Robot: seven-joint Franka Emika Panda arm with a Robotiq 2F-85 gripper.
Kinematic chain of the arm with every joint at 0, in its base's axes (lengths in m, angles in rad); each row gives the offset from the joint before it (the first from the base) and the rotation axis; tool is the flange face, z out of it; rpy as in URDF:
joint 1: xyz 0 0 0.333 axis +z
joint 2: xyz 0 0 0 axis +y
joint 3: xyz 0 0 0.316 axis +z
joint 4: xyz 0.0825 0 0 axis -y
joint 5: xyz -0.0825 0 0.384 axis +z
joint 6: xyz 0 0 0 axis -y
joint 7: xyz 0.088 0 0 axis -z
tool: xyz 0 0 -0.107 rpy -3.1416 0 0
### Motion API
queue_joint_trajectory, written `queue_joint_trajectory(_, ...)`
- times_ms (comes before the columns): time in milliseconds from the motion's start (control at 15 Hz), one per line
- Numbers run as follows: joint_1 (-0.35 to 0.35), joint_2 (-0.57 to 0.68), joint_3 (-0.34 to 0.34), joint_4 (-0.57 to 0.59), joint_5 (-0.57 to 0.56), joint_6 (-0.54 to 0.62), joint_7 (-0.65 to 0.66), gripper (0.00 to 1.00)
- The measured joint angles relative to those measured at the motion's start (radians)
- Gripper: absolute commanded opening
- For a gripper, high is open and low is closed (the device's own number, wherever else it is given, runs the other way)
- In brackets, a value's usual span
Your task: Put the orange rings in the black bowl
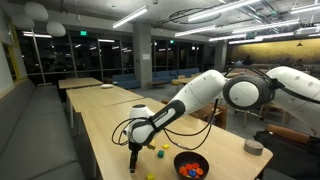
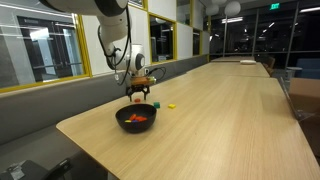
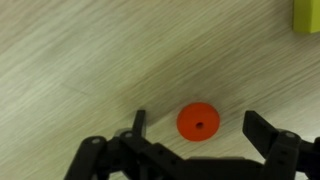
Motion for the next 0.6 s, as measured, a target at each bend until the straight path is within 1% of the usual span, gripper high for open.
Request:
queue_joint_trajectory(467, 0.012, 0.03, -0.006, 0.065, -0.006, -0.064, -0.003, 1.0)
queue_joint_trajectory(533, 0.013, 0.033, -0.007, 0.072, -0.007, -0.072, -0.004, 0.75)
queue_joint_trajectory(600, 0.014, 0.035, -0.008, 0.077, -0.007, -0.076, -0.004, 0.74)
